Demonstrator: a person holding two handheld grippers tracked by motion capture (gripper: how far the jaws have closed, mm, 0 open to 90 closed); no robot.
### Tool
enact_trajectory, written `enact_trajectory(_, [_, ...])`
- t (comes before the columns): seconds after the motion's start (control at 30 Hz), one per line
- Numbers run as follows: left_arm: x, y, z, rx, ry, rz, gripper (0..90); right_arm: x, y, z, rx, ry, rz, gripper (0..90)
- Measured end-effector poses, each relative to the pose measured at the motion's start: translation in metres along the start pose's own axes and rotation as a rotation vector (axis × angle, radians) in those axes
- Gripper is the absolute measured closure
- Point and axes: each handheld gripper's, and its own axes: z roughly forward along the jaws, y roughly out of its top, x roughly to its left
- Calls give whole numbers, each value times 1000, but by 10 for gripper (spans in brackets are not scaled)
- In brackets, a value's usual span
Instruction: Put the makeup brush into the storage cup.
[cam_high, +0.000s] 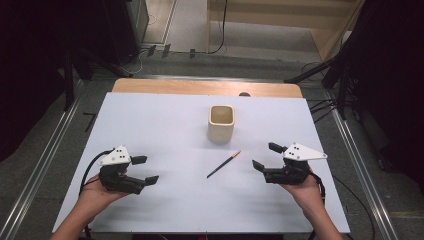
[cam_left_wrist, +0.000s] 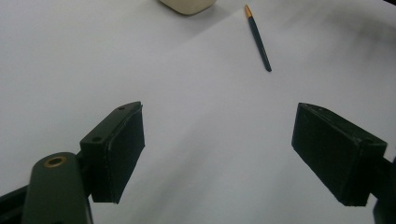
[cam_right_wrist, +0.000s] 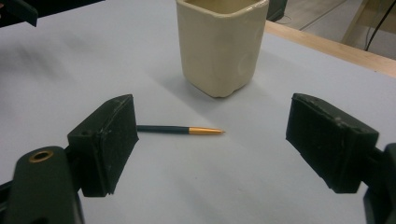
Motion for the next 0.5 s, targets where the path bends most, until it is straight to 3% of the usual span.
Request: enact_trajectory(0.5, [0, 0, 0, -2, -2, -1, 178, 3, 10, 18, -8, 8, -1, 191])
